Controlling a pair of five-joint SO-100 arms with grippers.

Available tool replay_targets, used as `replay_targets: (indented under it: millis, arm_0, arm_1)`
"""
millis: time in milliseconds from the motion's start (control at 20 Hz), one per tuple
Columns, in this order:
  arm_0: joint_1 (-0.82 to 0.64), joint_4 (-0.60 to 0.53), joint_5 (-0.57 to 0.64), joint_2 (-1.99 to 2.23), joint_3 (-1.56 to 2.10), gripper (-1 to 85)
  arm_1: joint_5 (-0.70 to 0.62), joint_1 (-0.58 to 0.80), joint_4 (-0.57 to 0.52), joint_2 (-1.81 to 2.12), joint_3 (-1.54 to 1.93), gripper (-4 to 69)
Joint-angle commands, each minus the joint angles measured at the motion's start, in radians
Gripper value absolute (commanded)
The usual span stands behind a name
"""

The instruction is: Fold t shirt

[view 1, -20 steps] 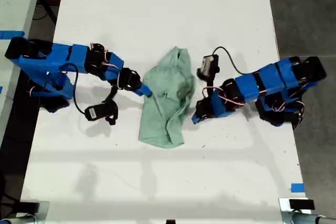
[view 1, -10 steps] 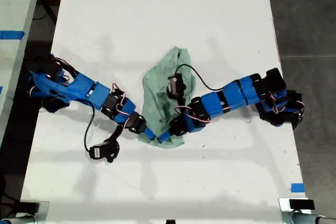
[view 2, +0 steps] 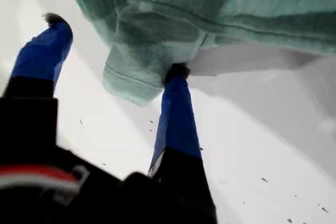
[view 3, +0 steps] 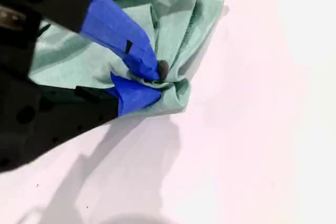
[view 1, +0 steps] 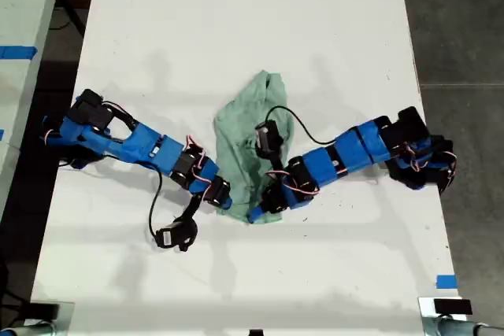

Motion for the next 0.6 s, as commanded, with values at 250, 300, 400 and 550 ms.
replay_targets:
  millis: [250,300,400,550]
  arm_0:
    - [0.020,-0.003,0.012,-0.063,-0.172,-0.3]
    - [0.025,-0.002,0.026,-0.057,-0.193,-0.3]
    - [0.035,0.005,0.084,0.003,-0.219,-0.3]
    - [0.014,0.020,0.189,0.187,-0.218,-0.3]
  arm_1:
    - [0.117,-0.074,0.069,0.018,-0.091,-0.8]
    - [0.117,-0.086,0.094,0.028,-0.132,-0.8]
    - [0.083,-0.121,0.141,0.046,-0.272,-0.8]
    - [0.037,-0.120,0.164,0.161,-0.319,-0.8]
